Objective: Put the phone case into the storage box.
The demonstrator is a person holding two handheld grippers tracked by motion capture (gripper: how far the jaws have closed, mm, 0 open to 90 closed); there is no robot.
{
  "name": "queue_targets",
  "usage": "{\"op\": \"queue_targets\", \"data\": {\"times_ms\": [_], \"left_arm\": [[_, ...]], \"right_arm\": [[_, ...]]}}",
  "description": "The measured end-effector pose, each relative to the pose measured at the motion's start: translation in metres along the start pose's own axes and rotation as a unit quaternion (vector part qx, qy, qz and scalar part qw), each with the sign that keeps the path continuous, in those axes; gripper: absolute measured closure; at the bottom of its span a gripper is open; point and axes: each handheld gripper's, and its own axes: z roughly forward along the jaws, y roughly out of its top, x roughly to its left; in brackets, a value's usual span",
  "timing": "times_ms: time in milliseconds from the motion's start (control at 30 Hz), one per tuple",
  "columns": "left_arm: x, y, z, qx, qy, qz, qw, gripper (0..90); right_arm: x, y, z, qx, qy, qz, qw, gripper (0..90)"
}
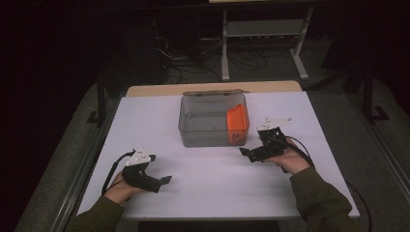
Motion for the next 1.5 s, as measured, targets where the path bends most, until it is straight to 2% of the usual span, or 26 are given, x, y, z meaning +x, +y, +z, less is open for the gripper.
{"op": "queue_targets", "data": {"times_ms": [367,800,1100,1233,1500], "left_arm": [[-0.001,0.0,0.0,-0.001,-0.002,0.002,1.0,0.0],[-0.002,0.0,0.0,0.001,-0.005,0.004,1.0,0.0],[-0.002,0.0,0.0,0.001,-0.006,0.008,0.9999,0.0],[-0.003,0.0,0.0,-0.001,-0.007,0.006,1.0,0.0],[-0.004,0.0,0.0,0.001,-0.008,0.01,0.9999,0.0]], "right_arm": [[0.008,-0.02,-0.007,-0.012,-0.001,0.003,0.9999,0.9],[0.015,-0.044,-0.018,-0.021,-0.008,-0.005,0.9997,0.9],[0.014,-0.06,-0.029,-0.034,-0.017,0.0,0.9993,1.0],[0.015,-0.067,-0.033,-0.034,-0.017,0.006,0.9993,0.9],[0.021,-0.075,-0.035,-0.028,-0.019,-0.006,0.9994,1.0]]}}
